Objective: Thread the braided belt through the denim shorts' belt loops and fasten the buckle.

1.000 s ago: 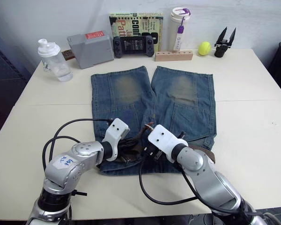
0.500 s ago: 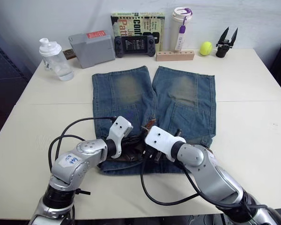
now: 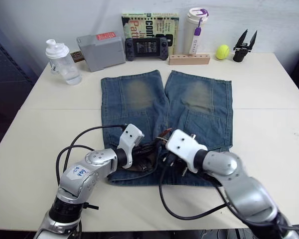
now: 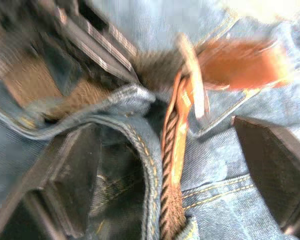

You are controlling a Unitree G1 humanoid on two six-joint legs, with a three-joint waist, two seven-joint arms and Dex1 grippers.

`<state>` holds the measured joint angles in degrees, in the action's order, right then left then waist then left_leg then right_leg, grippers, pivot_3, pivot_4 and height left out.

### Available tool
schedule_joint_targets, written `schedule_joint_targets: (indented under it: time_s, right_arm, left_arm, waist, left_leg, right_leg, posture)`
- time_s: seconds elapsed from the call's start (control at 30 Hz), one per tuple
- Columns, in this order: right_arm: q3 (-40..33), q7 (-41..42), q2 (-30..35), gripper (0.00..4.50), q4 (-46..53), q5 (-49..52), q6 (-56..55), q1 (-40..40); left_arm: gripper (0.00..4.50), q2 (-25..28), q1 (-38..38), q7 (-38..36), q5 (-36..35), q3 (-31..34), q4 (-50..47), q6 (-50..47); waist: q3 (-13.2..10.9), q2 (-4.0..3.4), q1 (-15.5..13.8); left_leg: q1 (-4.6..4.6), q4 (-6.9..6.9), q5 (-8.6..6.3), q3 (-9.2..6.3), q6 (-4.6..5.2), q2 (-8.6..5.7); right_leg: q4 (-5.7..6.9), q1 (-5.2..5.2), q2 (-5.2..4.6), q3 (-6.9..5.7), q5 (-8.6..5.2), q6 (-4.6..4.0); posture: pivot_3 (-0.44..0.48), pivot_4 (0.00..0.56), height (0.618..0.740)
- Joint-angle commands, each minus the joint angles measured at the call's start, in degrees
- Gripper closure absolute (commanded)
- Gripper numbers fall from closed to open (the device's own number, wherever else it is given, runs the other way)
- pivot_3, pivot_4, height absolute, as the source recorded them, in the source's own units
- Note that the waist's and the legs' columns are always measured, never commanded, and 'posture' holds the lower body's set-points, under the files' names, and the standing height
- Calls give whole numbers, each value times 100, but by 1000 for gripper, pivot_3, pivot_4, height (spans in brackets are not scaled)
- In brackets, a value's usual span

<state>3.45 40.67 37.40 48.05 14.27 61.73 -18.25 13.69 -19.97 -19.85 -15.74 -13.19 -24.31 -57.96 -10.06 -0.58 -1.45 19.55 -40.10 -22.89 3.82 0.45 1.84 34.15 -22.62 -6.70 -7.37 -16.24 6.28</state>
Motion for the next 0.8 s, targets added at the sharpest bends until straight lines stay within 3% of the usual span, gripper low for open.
schedule_joint_targets:
  time_s: [0.03,0.2,0.27,0.4,0.57,0.8]
  right_arm:
    - [-1002,471,123,147,103,900,283,-557]
    - [-671,464,493,147,-554,666,-568,-1134]
    - [171,488,992,147,-1008,-315,-1836,-1090]
    - [1100,581,1486,147,-1720,-1439,-3517,-1003]
    - [1567,544,1376,147,-2493,-2148,-4610,-1246]
    - [1624,779,1092,147,-2784,-2412,-5069,-1401]
  left_arm:
    - [4500,-45,-33,-74,-41,-160,-45,96]
    - [4500,-38,-59,-66,-9,-214,-1,140]
    - [4500,-35,-66,-60,1,-233,2,155]
    - [4500,-30,-63,-50,8,-254,-11,159]
    - [4500,-16,-50,-45,27,-300,-36,164]
    - [4500,-14,-17,2,33,-303,-90,112]
  waist:
    - [0,0,2]
    - [-1,-1,-8]
    - [-1,-1,-6]
    - [-2,2,-3]
    - [-3,3,0]
    - [-3,2,-6]
  left_leg:
    - [0,0,0,1,1,-1]
    - [2,0,0,-7,1,-1]
    - [3,2,0,-5,2,-4]
    - [4,1,0,2,3,-11]
    - [3,-2,1,5,3,-7]
    - [7,-3,1,-1,2,-4]
  right_leg:
    - [0,0,0,1,0,0]
    - [2,-1,0,-4,0,-1]
    - [-1,-1,-2,-2,0,0]
    - [-7,0,-4,2,1,2]
    - [-4,0,-3,1,3,6]
    - [-6,0,-3,-4,3,6]
  posture:
    - [0,150,731]
    - [0,150,731]
    - [0,150,731]
    - [0,150,731]
    - [0,150,731]
    - [0,150,731]
